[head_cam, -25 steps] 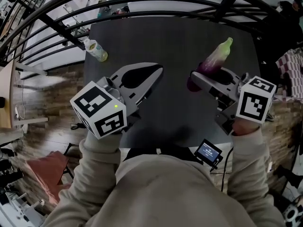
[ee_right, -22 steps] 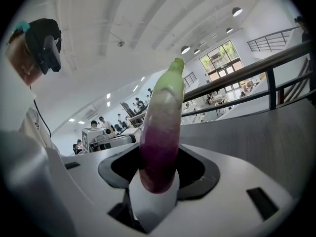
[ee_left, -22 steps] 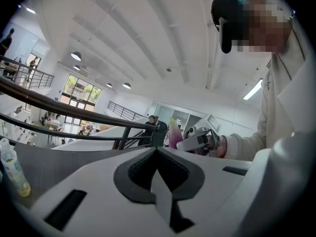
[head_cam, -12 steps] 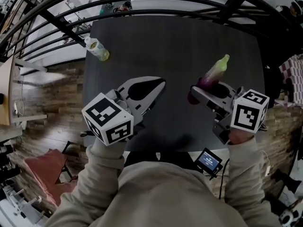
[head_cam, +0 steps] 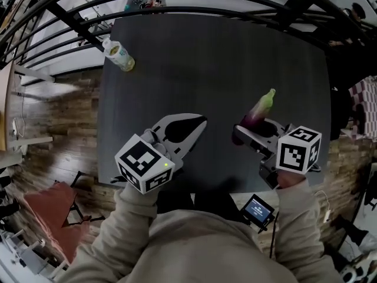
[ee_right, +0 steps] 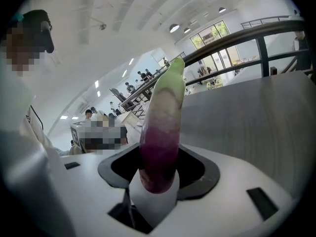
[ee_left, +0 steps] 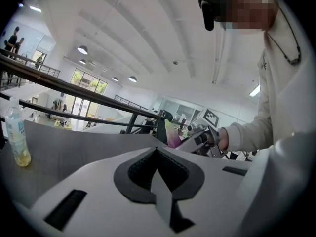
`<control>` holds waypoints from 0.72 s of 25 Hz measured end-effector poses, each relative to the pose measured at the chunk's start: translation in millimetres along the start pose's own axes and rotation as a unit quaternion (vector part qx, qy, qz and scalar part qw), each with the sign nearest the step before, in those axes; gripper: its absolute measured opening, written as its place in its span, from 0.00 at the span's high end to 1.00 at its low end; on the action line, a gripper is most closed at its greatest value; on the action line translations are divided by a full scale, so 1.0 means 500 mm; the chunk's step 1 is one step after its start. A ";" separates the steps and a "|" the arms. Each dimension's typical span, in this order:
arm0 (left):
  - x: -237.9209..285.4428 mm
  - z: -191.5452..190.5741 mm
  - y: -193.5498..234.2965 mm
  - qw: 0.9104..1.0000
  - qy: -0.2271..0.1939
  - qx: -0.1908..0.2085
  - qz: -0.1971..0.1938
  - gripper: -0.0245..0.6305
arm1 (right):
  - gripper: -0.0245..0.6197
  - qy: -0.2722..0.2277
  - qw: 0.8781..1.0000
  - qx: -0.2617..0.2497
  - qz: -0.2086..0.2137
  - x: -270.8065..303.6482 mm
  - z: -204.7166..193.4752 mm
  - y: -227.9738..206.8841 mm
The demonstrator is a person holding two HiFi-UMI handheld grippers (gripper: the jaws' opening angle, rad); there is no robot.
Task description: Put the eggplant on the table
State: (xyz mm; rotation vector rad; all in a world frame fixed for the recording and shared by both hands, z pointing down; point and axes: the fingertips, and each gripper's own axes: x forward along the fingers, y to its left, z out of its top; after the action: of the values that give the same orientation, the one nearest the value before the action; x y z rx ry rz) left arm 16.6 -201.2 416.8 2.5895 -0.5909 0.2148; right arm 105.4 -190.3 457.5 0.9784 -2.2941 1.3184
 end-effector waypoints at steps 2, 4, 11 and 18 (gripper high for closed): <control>0.001 -0.025 0.003 1.000 0.010 -0.002 0.002 0.95 | 0.61 0.016 1.000 0.008 -0.003 0.016 -0.025 -0.011; 0.000 -0.047 0.009 1.000 0.008 -0.013 0.003 0.95 | 0.61 0.029 0.999 0.018 -0.004 0.033 -0.049 -0.023; -0.018 -0.128 0.049 0.998 -0.031 -0.040 0.036 0.95 | 0.61 0.057 0.996 0.073 -0.005 0.068 -0.123 -0.069; -0.016 -0.216 0.044 0.998 0.009 -0.066 0.024 0.95 | 0.61 0.096 0.991 0.094 -0.016 0.102 -0.192 -0.112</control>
State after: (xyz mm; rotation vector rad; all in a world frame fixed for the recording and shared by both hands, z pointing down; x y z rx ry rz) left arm -5.1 -164.1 518.5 2.4468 -0.6390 0.2070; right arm 102.3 -148.5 572.3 0.8972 -2.0315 1.5648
